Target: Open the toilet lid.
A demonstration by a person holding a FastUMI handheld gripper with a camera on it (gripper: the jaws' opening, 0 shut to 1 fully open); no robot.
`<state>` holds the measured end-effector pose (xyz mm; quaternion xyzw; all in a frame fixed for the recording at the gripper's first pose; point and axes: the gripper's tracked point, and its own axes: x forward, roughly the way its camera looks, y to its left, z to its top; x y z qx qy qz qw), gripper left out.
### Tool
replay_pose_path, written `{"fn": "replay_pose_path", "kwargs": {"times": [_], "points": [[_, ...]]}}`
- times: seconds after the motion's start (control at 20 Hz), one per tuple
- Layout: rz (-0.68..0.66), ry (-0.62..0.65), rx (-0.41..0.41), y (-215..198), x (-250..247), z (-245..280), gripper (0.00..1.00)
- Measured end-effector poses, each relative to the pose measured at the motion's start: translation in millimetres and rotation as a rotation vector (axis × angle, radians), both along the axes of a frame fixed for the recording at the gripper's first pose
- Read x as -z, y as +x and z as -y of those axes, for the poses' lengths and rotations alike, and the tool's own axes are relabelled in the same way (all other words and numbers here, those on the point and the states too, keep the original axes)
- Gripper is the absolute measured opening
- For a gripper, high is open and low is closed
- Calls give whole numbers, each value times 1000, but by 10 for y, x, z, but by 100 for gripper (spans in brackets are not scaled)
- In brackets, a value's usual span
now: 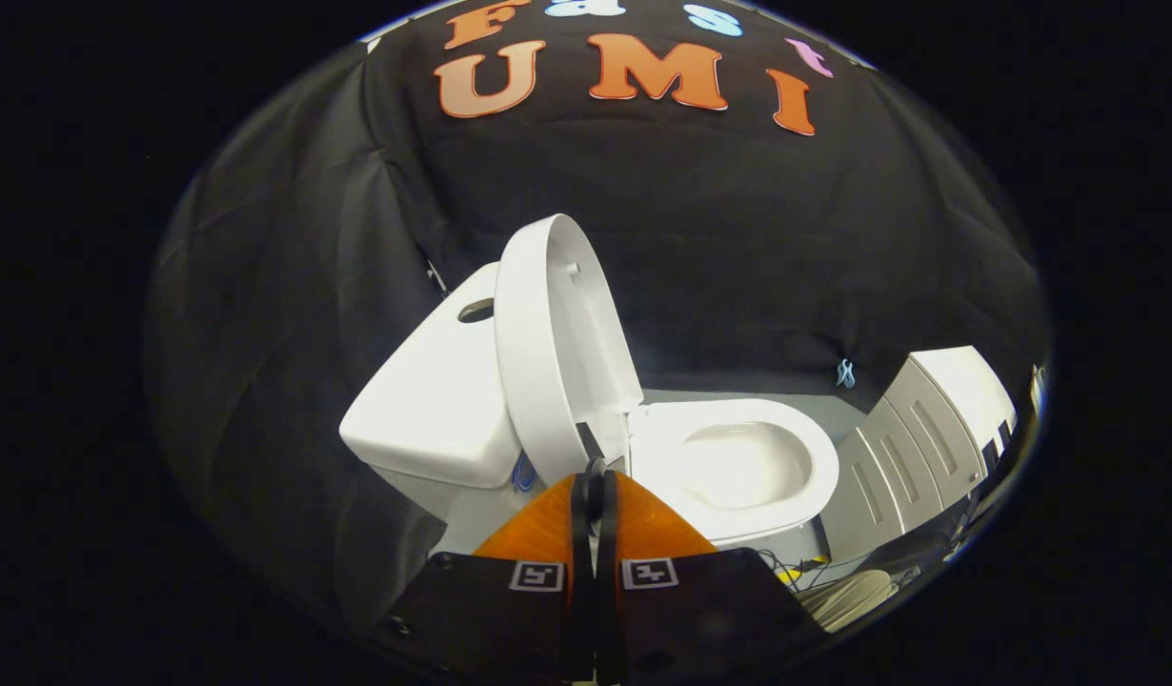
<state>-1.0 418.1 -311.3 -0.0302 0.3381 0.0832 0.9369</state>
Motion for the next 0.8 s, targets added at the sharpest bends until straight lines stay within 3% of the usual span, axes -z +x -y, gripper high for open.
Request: {"fn": "replay_pose_path", "kwargs": {"times": [0.05,0.2,0.5,0.55,0.7,0.8], "points": [[-4,8,2,17,18,8,18],[4,49,-21,9,-84,-10,24],[88,54,-68,8,-386,53,74],[98,62,-69,13,-429,84,87],[144,81,-51,94,-639,229,100],[175,82,-54,148,-772,359,100]]}}
